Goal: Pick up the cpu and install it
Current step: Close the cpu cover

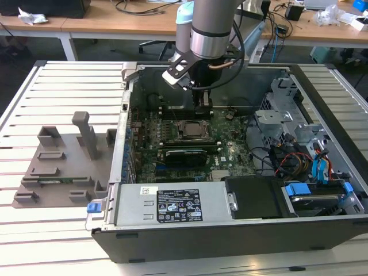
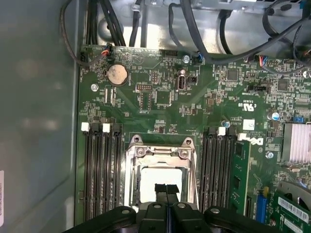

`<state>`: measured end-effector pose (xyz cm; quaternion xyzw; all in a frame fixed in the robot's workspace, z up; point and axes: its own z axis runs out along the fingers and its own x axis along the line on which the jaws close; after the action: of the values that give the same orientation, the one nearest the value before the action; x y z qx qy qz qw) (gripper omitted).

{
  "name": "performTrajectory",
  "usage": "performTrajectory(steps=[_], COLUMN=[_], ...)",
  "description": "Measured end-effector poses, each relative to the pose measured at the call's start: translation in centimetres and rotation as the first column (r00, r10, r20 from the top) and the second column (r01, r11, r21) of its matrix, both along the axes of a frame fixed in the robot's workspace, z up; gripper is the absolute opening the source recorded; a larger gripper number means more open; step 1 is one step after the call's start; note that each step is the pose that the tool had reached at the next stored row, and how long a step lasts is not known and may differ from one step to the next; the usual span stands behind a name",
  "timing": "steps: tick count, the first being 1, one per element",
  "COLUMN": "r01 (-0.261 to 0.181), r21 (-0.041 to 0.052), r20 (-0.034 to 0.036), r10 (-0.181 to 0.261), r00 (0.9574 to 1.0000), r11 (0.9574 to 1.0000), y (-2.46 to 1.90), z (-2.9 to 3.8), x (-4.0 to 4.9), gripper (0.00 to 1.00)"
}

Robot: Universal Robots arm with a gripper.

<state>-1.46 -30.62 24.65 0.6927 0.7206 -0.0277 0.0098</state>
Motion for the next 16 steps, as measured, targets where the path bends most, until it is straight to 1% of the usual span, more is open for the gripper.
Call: performTrajectory(steps=[5,7,9,11,13,16], r01=[0.0,0.0,0.0,0.0,0.0,0.0], r21=[0.0001,0.0001,0.0,0.0,0.0001,-0.0001], r20=[0.0001,0.0,0.0001,0.0,0.0001,0.0], r10=[0.0,0.0,0.0,0.0,0.0,0.0], r00=[1.0,1.0,1.0,1.0,1.0,1.0], r11=[1.0,1.0,1.0,1.0,1.0,1.0], y=[0.0,0.0,0.0,0.0,0.0,0.0], z=[-0.21,-0.47,-0.8,-1.04,-1.46,-2.43], x=[-0.48,-0.74,-1.21,-1.41,-1.57,-1.95], gripper=[0.11,0.11,0.11,0.11,0.11,0.11])
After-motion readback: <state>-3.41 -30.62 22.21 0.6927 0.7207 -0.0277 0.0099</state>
